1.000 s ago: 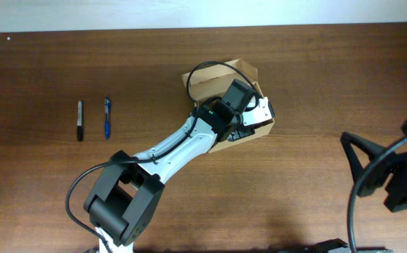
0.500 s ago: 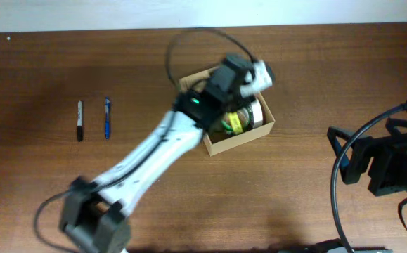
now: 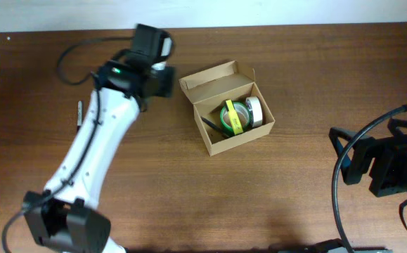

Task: Pack container
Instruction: 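Release the dark pen and move the left gripper back to the blue pen, then align the left gripper over the blue pen, grasp and lift it, then carry the blue pen into the box and lower it onto the tapes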

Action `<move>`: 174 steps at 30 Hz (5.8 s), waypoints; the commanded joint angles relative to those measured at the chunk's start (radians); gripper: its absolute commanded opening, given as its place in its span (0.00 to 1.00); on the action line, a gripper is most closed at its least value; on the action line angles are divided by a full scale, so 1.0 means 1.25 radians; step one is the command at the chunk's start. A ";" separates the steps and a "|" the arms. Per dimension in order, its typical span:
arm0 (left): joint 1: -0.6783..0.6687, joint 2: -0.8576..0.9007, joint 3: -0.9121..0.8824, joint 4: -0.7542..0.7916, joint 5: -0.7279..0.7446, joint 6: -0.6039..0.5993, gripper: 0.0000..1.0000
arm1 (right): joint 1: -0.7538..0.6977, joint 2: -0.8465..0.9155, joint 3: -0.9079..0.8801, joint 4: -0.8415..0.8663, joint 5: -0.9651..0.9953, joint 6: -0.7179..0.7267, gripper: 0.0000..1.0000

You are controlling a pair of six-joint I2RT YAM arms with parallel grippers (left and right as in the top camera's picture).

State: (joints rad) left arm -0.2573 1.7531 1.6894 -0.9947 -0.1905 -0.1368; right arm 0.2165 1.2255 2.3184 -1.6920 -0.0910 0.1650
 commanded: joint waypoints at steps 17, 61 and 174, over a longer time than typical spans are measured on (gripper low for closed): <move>0.221 0.310 -0.020 -0.044 0.076 -0.130 0.62 | -0.006 -0.002 -0.003 -0.005 0.019 -0.020 0.99; 0.300 0.421 -0.021 0.085 0.059 0.045 0.51 | -0.006 -0.002 -0.003 -0.005 0.018 -0.020 0.99; -0.246 0.005 -0.119 0.489 0.136 0.381 0.02 | -0.006 -0.011 -0.003 -0.005 0.013 -0.020 0.99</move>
State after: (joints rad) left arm -0.5373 1.7668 1.5352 -0.3977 -0.0284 0.3012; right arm 0.2165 1.2152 2.3184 -1.6920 -0.0769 0.1493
